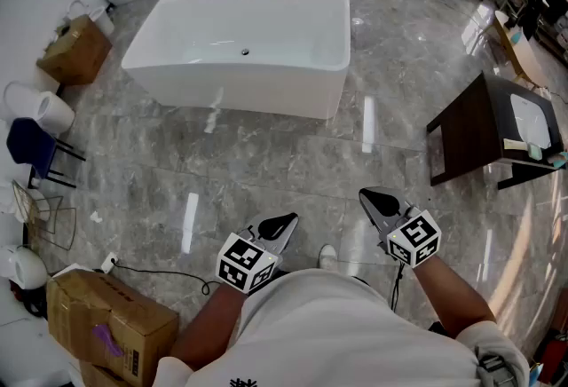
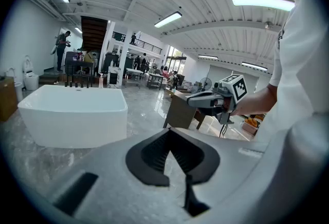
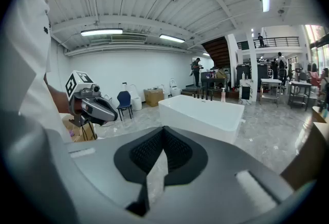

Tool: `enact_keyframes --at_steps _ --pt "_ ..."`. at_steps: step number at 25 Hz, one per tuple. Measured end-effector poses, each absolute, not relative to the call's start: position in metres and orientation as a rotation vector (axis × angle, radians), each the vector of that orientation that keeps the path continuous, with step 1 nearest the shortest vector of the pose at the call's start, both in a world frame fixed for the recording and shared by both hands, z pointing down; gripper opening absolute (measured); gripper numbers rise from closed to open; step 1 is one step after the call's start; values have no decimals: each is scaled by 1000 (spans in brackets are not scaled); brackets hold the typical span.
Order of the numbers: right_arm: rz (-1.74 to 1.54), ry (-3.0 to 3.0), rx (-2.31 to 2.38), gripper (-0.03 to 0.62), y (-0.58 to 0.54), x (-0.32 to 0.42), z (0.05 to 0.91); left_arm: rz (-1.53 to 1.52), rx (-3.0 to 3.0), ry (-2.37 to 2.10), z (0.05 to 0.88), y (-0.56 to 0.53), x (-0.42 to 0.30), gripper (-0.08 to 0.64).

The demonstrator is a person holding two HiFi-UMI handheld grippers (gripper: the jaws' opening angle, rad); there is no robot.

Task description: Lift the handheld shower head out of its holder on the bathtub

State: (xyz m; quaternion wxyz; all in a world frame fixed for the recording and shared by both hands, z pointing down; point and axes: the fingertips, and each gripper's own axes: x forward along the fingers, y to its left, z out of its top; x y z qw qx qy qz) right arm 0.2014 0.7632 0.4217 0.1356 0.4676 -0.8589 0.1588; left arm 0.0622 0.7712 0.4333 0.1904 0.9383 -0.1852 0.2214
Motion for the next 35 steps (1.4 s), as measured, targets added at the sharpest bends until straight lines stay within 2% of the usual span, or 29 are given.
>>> enact_keyframes --at_steps 5,13,14,18,21,27,35 --pt "454 -2510 1329 11 764 245 424 619 2617 -554 433 780 111 6" --pt "517 -2553 1377 14 733 284 435 656 2586 -563 438 769 139 6" --pt "510 -2564 1375 29 723 284 435 660 2586 -561 439 761 138 6" --pt "475 -2542 1395 240 676 294 435 646 2592 -549 445 722 143 6" --pt "452 -2498 1468 279 638 307 430 627 2604 -538 443 682 146 6" --pt "427 -2449 1513 291 559 316 418 575 2664 -486 428 605 154 6" --pt "390 -2460 1438 275 477 287 413 549 2638 -500 437 535 137 6"
